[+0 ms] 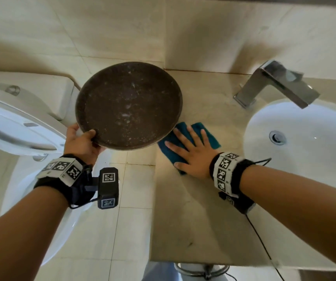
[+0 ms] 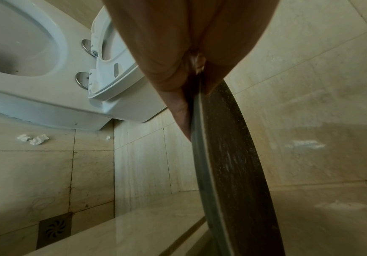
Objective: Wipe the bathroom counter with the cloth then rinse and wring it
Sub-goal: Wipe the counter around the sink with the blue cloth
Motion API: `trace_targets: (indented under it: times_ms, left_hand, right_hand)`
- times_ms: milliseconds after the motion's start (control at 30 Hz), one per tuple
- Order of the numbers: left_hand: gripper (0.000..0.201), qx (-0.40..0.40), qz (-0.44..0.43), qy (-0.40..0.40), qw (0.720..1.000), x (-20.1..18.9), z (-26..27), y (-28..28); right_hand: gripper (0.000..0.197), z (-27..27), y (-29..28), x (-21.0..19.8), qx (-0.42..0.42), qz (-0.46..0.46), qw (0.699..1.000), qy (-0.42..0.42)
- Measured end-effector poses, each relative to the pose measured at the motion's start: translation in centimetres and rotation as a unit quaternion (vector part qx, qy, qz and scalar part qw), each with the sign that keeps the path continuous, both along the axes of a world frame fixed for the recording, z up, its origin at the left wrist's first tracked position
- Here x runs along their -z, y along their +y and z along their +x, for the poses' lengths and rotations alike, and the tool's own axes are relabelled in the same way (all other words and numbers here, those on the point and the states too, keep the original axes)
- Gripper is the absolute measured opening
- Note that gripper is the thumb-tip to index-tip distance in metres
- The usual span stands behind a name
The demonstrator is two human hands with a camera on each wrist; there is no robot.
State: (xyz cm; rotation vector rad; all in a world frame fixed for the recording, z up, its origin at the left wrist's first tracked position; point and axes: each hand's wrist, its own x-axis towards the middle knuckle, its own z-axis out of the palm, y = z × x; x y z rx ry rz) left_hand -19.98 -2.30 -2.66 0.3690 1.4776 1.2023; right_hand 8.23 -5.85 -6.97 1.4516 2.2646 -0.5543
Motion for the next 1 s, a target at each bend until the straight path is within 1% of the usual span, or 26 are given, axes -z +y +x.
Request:
trace_targets:
  times_ms: [100,167,300,400,467,533,600,667,733,800,867,900,1000]
  left_hand:
    - [0.048,0.011,0.004,0.012,1.0,-0.3,0.3,-0.4]
    - [0.049,0.013,0.004,0.015,1.0,-0.2,0.4,-0.6]
    - [0.05,0.016,0.0,0.013,1.0,0.1,0.6,-0.7]
    - [0.05,0.017,-0.002,0.003,1.0,0.3,0.9,-0.8]
    - [0.05,0.021,-0.001,-0.002,1.0,0.4,1.2,-0.9]
    - [0.05,0.025,0.001,-0.003,1.0,0.3,1.4,-1.0]
    - [0.05,0.024,0.001,-0.005,1.0,0.3,1.6,-1.2]
    - [0.05,0.025,0.002,-0.005,1.0,0.2,1.6,-1.6]
    - [0.051,0.028,0.002,-0.007,1.0,0.1,1.8,-1.9]
    - [0.051,0.03,0.003,-0.009,1.0,0.1,2.0,-2.2]
    - [0.05,0.034,0.002,-0.007,0.999,0.0,2.2,-2.3]
    - [0.05,0.035,0.001,-0.008,0.999,0.0,2.4,-2.3]
    - [0.05,0.033,-0.001,-0.014,0.999,-0.3,3.0,-2.4]
  right_hand:
    - [0.068,1.2,-1.3,-0.2,-0.049,0.0,0.999,-0.004]
    - [0.062,2.5,-0.6,-0.3,-0.035,0.002,0.999,-0.002]
    - [0.062,5.5,2.9,-0.2,0.103,0.027,0.994,-0.014]
    - [0.063,8.5,5.3,-0.3,0.192,0.013,0.981,-0.023]
    - [0.064,10.0,6.1,-0.4,0.242,0.01,0.97,-0.023]
    - [0.065,10.5,6.0,-0.3,0.265,0.014,0.964,-0.021]
    - [0.066,10.2,5.4,-0.1,0.277,0.019,0.96,-0.025]
    - [0.069,9.8,4.4,0.4,0.285,0.018,0.958,-0.011]
    - [0.072,9.5,3.1,1.0,0.275,0.016,0.961,0.007]
    - [0.073,9.1,1.7,1.2,0.26,0.024,0.965,0.002]
    - [0.071,8.1,0.1,0.8,0.258,0.018,0.966,-0.004]
    - [0.071,7.4,-0.8,0.6,0.248,0.014,0.969,-0.002]
    - [0.071,5.0,-3.2,0.5,0.183,0.017,0.983,-0.009]
